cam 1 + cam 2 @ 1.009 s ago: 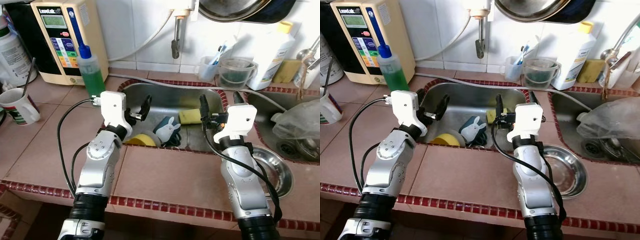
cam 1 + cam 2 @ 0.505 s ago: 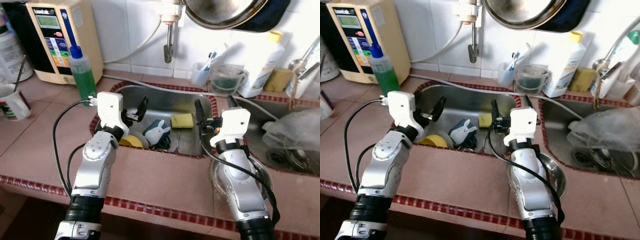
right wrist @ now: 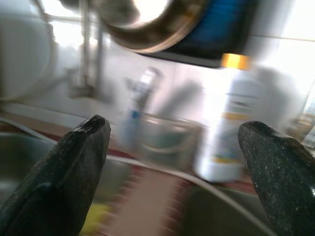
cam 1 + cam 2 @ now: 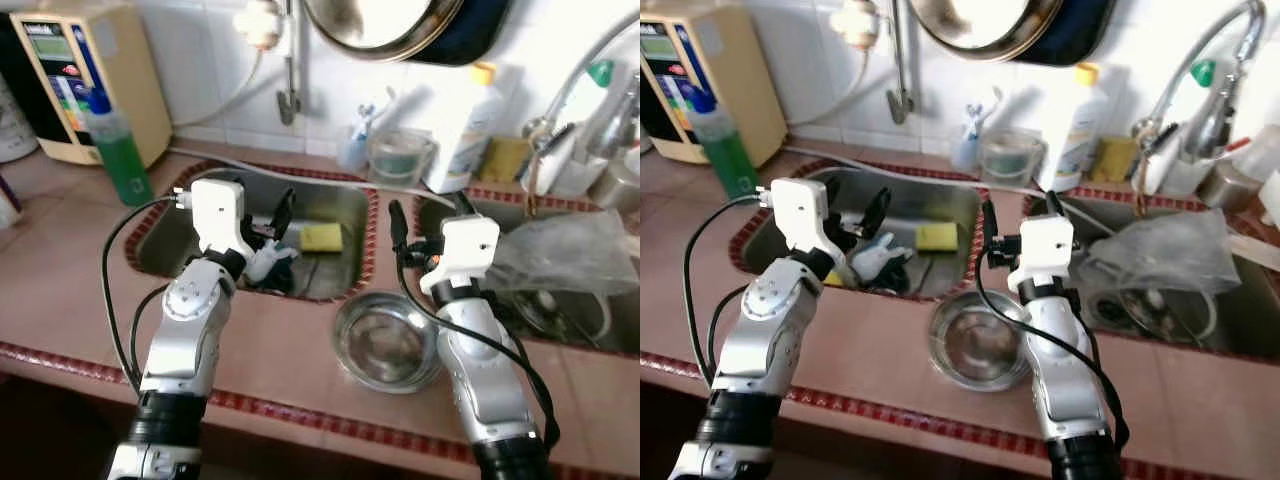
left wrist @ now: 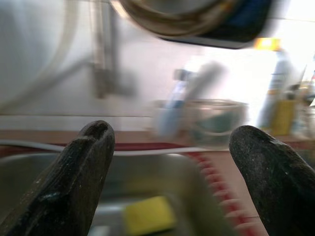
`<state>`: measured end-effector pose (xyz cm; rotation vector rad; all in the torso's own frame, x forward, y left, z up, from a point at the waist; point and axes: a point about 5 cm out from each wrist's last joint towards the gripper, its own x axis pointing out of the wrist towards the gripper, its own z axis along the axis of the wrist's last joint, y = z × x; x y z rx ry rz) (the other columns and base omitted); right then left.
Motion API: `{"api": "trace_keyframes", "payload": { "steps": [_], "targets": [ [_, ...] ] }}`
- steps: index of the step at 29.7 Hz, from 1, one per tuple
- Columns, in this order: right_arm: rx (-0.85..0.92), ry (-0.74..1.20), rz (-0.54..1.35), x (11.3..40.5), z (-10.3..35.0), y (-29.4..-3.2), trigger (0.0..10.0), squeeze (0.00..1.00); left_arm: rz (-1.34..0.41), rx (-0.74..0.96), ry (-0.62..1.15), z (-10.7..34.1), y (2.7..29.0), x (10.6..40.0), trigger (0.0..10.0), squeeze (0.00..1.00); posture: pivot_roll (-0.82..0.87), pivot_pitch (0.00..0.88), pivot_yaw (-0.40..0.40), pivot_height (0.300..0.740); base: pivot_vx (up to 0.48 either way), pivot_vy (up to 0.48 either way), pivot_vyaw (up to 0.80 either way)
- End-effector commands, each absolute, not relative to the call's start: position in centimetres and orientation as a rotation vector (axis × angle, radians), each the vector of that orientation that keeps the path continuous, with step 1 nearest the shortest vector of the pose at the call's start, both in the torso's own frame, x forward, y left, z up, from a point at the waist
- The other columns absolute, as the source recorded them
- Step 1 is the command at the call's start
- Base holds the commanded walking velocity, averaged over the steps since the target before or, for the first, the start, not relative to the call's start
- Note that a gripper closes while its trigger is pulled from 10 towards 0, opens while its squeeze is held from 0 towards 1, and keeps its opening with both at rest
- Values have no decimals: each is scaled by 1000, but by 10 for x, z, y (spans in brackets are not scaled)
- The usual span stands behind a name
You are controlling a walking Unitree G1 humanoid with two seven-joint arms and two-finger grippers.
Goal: Kitchen organization
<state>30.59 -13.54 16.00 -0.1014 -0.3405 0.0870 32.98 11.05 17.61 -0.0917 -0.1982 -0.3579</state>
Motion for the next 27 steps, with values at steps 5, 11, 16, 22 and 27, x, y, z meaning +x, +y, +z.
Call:
{"api": "trace_keyframes", "payload": {
  "steps": [5,11,16,22,27],
  "targets": [
    [-94,-359,88,307,166,-135,10000,0,-364,-82,-207,181,109,330,10000,0,-101,0,10,740,0,-406,0],
    [-94,-343,100,306,163,-134,10000,0,-394,-115,-216,181,109,326,10000,0,-101,5,9,740,0,-51,0],
    [-93,-304,123,301,155,-134,10000,0,-451,-47,-208,177,109,318,10000,0,-97,23,7,740,0,0,0],
    [-77,-245,146,289,142,-134,10000,0,-474,4,-182,168,115,308,10000,0,-95,46,2,740,0,0,0],
    [-1,-167,230,275,130,-130,10000,1000,-496,29,-158,161,117,296,10000,0,-88,73,-3,740,0,0,0]
  ]
}}
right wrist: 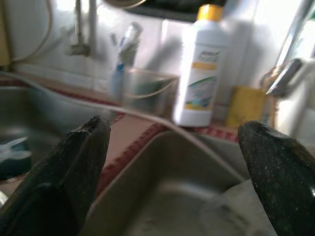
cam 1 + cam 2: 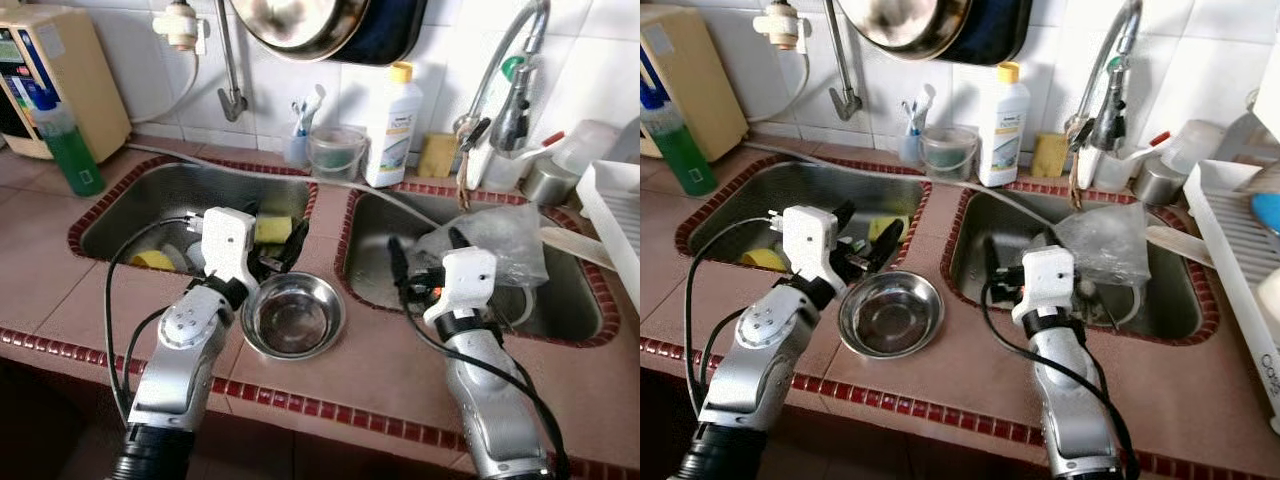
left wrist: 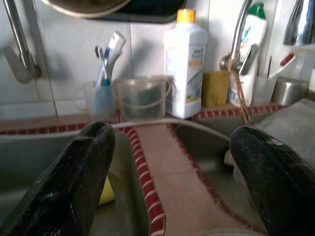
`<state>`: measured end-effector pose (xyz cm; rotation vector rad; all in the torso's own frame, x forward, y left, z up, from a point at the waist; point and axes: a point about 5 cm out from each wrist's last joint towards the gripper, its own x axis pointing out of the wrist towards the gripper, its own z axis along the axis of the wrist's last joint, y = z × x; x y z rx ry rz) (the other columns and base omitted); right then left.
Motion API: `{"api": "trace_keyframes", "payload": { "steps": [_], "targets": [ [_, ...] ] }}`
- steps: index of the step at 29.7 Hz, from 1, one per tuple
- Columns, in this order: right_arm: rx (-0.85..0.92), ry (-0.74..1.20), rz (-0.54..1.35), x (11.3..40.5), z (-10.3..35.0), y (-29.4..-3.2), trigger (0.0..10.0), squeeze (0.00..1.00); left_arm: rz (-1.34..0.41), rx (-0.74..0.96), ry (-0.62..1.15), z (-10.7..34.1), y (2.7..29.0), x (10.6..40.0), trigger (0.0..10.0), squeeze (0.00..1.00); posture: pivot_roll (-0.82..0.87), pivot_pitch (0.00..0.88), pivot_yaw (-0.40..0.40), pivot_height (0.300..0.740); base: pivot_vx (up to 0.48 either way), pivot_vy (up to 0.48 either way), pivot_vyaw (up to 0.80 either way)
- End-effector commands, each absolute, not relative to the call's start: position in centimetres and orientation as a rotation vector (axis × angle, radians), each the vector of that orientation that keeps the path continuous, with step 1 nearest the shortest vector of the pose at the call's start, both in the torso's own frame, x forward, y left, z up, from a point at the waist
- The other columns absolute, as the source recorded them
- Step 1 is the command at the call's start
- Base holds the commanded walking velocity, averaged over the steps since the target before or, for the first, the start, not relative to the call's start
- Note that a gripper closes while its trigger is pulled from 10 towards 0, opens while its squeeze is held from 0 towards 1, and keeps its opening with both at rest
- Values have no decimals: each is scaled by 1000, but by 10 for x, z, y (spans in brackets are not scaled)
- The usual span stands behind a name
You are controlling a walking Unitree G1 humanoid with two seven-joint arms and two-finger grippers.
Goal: Kitchen organization
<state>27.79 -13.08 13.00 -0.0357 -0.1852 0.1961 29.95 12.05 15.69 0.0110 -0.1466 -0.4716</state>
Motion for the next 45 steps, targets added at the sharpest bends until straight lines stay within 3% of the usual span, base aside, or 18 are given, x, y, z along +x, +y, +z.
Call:
{"api": "trace_keyframes", "payload": {
  "steps": [1,8,9,10,20,28,31,45],
  "targets": [
    [-1,-167,230,275,130,-130,10000,1000,-496,29,-158,161,117,296,10000,0,-88,73,-3,740,0,0,0],
    [-42,-145,275,271,128,-131,10000,1000,-540,54,-160,161,117,281,10000,0,-80,100,-15,740,0,0,0],
    [-46,-142,318,271,129,-129,10000,671,-550,53,-161,162,117,279,10000,0,-76,106,-19,740,0,0,0],
    [-44,-139,341,272,129,-129,10000,0,-558,54,-167,163,118,277,10000,0,-75,108,-20,740,0,0,0],
    [20,-126,427,292,140,-131,10000,0,-670,34,-143,159,107,246,10000,0,-36,122,-47,740,0,0,0],
    [39,-122,432,294,141,-131,10000,0,-683,29,-141,159,104,243,10000,0,-33,124,-51,740,0,0,0],
    [124,-82,541,310,150,-123,10000,0,-729,16,-159,163,92,228,10000,0,-14,131,-82,740,0,0,0],
    [113,-37,665,319,147,-109,10000,0,-689,21,-163,168,97,226,10000,0,10,132,-104,740,0,0,0]
  ]
}}
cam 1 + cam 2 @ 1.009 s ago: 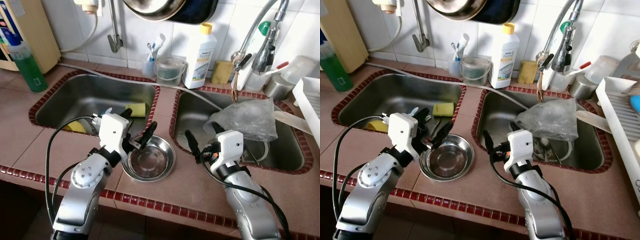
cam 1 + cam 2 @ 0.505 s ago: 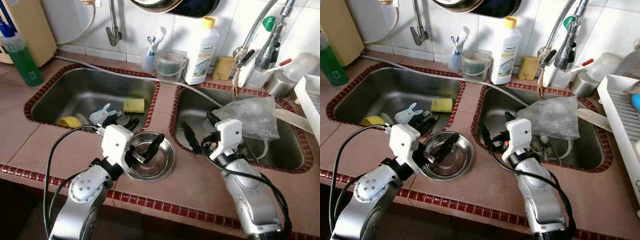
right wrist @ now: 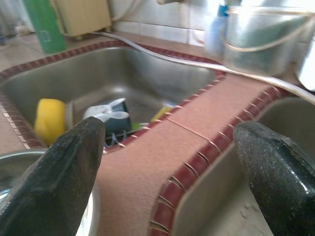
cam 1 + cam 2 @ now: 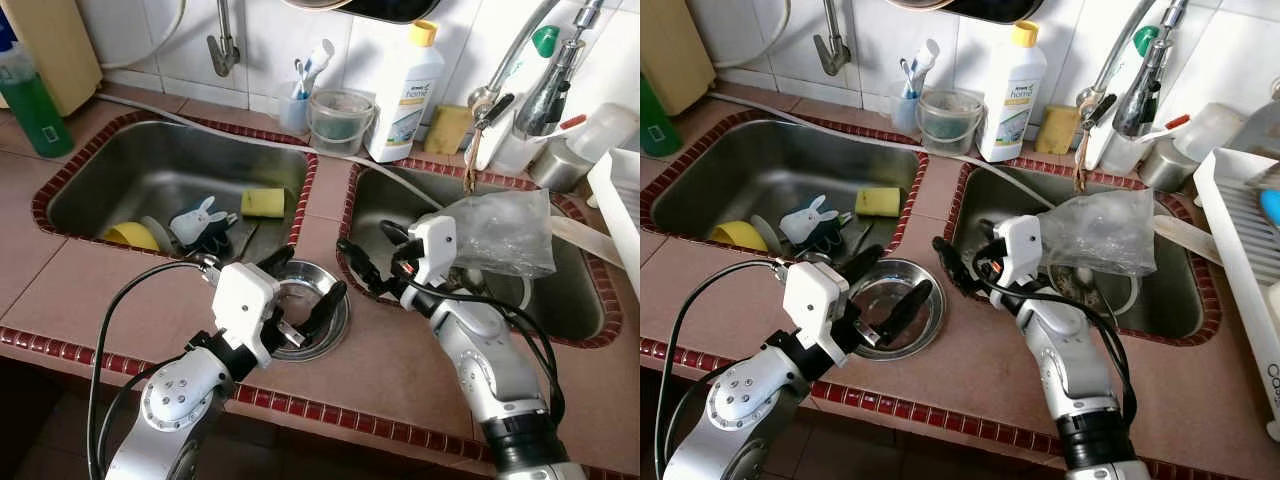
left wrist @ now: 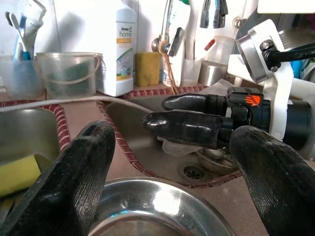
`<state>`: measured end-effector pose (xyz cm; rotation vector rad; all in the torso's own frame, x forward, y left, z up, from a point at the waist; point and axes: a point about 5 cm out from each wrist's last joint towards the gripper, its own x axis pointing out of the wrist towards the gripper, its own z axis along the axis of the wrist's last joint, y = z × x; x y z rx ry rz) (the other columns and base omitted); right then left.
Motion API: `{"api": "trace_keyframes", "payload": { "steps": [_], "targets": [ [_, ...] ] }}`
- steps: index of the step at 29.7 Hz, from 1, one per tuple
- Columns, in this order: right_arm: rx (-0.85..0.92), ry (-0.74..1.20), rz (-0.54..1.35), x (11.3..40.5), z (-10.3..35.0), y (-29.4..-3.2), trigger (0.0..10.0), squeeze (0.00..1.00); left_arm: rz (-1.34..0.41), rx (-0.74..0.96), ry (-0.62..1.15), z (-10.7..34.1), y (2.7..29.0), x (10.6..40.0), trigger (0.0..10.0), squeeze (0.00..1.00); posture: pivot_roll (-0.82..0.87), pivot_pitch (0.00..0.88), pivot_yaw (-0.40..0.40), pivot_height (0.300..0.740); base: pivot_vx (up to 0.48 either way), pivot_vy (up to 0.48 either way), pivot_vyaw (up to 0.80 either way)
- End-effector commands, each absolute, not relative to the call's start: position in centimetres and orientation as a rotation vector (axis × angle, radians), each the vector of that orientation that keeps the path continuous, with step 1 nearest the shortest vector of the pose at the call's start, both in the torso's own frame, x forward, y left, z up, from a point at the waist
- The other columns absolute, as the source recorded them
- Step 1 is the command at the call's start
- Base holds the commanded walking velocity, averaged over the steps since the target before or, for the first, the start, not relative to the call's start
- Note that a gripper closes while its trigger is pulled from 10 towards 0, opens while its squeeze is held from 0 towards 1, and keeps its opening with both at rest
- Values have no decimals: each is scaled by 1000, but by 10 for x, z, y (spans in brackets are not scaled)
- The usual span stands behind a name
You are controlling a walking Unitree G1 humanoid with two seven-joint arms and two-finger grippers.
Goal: Kitchen organization
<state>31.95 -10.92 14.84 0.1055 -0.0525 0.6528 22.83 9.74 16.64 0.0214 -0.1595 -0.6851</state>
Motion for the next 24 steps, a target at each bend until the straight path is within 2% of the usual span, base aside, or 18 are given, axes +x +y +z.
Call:
{"api": "trace_keyframes", "payload": {
  "steps": [1,8,24],
  "targets": [
    [111,-35,674,318,146,-108,10000,0,-685,28,-160,167,98,226,10000,0,11,135,-104,740,0,0,0],
    [120,-2,769,308,144,-101,10000,0,-654,42,-150,166,105,231,10000,0,6,137,-103,740,0,0,0],
    [114,131,818,293,129,-104,10000,0,-655,36,-181,174,102,235,10000,0,-9,146,-99,740,0,0,0]
  ]
}}
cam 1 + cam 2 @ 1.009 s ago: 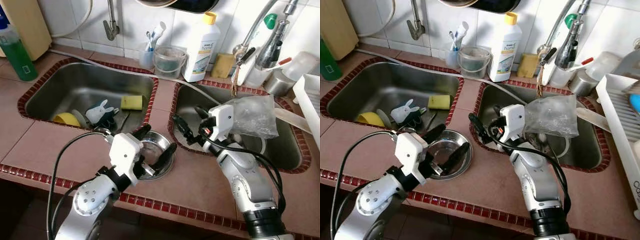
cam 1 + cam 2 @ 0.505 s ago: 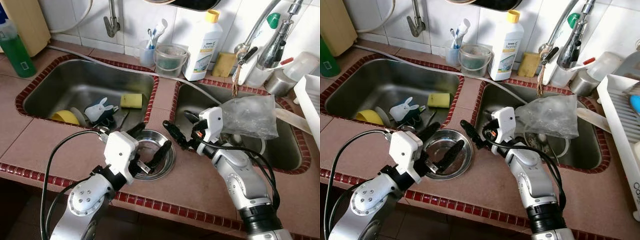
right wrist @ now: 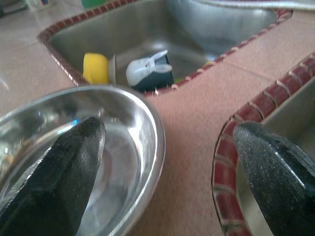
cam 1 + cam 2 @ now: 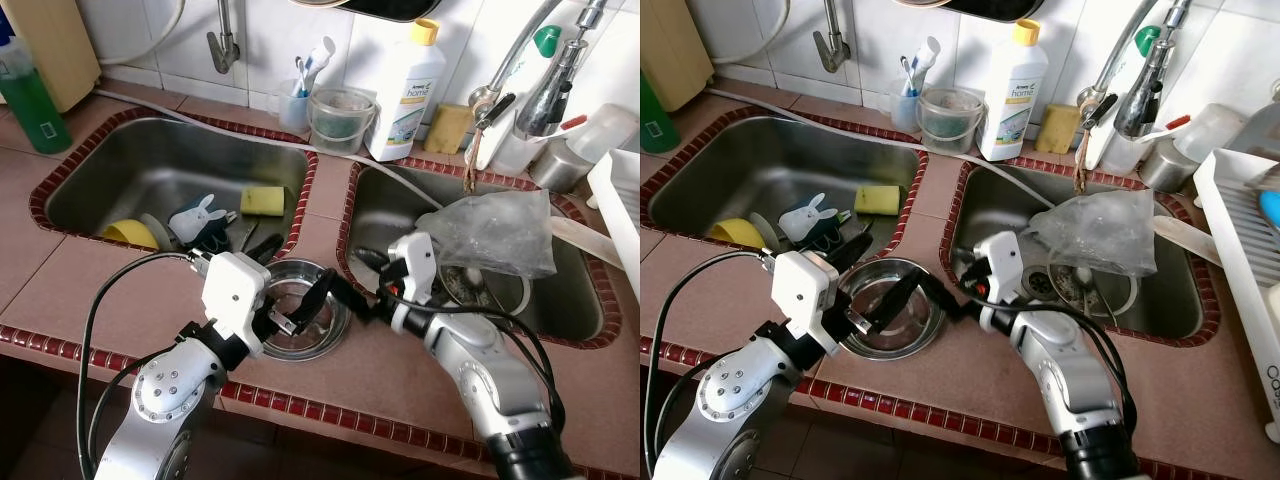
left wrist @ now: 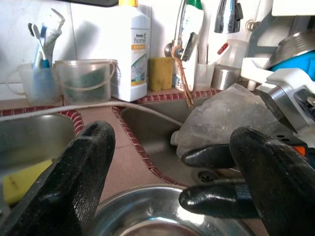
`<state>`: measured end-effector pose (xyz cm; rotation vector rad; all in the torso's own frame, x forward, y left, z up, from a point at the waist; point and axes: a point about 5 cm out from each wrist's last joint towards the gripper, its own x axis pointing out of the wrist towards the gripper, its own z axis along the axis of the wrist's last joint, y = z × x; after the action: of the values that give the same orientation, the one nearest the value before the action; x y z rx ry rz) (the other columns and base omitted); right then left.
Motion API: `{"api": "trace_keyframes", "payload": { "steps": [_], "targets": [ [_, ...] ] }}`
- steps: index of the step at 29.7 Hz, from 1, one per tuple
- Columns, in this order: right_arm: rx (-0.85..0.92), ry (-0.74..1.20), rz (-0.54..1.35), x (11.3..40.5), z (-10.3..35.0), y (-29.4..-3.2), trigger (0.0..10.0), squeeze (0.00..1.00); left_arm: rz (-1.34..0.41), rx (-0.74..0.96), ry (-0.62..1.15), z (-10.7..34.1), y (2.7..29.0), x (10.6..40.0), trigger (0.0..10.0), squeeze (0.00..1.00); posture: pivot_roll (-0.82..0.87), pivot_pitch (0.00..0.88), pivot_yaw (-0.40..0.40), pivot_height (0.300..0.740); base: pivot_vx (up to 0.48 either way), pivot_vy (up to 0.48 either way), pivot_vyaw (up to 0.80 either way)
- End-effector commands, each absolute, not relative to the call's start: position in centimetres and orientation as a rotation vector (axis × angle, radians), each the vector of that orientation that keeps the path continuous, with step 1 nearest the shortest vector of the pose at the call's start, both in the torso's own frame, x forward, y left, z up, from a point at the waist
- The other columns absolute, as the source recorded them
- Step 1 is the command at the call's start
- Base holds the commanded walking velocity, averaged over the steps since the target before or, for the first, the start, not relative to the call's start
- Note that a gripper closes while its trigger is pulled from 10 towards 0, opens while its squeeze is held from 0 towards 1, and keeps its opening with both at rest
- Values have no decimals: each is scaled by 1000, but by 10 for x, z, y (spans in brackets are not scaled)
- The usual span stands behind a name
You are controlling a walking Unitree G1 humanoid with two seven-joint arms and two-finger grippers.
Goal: Kitchen organization
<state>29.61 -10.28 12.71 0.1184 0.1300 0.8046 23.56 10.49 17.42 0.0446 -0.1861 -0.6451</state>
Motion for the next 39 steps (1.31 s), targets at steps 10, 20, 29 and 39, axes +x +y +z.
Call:
{"api": "trace_keyframes", "payload": {
  "steps": [10,20,29,39],
  "targets": [
    [144,191,859,281,123,-106,9373,0,-689,47,-177,169,101,231,10000,0,-21,148,-99,740,0,0,0],
    [180,200,860,280,124,-104,10000,0,-726,124,-110,155,119,223,10000,0,-18,145,-102,740,0,0,0],
    [267,229,832,280,124,-107,10000,0,-781,139,-125,160,117,217,10000,0,-13,151,-95,740,0,0,0],
    [282,279,785,279,116,-113,10000,0,-799,121,-161,171,110,217,10000,0,-10,151,-95,740,0,0,0]
  ]
}}
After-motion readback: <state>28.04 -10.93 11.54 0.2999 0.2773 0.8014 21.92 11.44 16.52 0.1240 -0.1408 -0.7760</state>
